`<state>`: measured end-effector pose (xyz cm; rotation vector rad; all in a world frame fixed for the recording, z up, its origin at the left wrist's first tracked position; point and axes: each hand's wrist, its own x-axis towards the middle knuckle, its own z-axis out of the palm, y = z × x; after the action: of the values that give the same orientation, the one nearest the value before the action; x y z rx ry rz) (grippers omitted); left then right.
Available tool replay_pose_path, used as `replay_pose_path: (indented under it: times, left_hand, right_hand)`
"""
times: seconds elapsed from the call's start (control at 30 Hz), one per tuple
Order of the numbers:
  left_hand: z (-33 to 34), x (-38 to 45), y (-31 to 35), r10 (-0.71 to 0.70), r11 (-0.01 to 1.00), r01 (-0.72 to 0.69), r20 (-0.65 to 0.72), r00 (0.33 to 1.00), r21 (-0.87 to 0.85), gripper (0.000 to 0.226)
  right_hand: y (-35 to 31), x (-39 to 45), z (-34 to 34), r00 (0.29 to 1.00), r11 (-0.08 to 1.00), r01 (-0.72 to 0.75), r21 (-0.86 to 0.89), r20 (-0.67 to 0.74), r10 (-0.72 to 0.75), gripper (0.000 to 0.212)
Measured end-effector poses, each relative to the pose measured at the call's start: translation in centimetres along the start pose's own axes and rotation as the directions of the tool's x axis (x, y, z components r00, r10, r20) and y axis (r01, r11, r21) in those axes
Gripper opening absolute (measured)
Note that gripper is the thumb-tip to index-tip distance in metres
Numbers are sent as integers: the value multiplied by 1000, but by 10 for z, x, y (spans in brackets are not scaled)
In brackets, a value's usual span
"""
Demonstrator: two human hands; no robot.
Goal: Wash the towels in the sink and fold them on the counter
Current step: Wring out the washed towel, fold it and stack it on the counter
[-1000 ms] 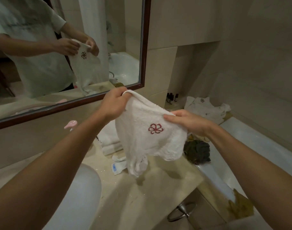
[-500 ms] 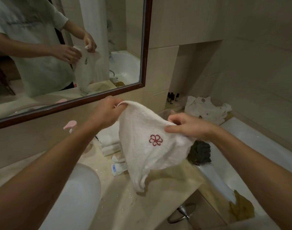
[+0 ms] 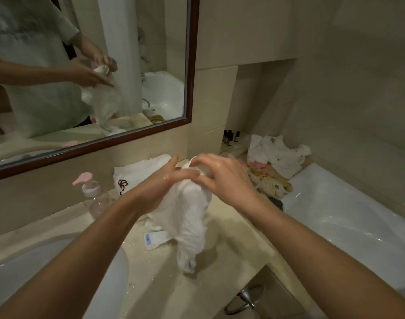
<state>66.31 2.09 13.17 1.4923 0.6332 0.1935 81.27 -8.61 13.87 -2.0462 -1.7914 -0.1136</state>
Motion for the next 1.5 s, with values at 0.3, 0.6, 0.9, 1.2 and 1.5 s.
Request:
replay_pose_path:
  times: [0.3, 0.6, 0.9, 1.2, 1.5]
  left_hand:
    - [-36, -11, 9, 335, 838, -203, -184, 924, 507, 25]
    - [-66, -10, 63, 211, 139, -46, 16, 977, 989, 24]
    - [-67, -12, 62, 294, 721, -244, 33, 955, 649, 6]
    - [-97, -8, 74, 307, 343, 17, -128, 943, 939, 11]
    - [-88, -23, 84, 263, 456, -131, 8, 965, 880, 31]
  right_hand:
    - [26, 21, -41, 966, 995, -97, -12, 241, 97, 57]
    - [39, 22, -71, 975, 821, -201, 534, 188, 116, 27]
    - [43, 33, -65, 871, 924, -79, -374, 425, 247, 24]
    - [24, 39, -106, 965, 842, -221, 492, 233, 117, 14]
    - [43, 43, -103, 954, 918, -130, -374, 206, 219, 22]
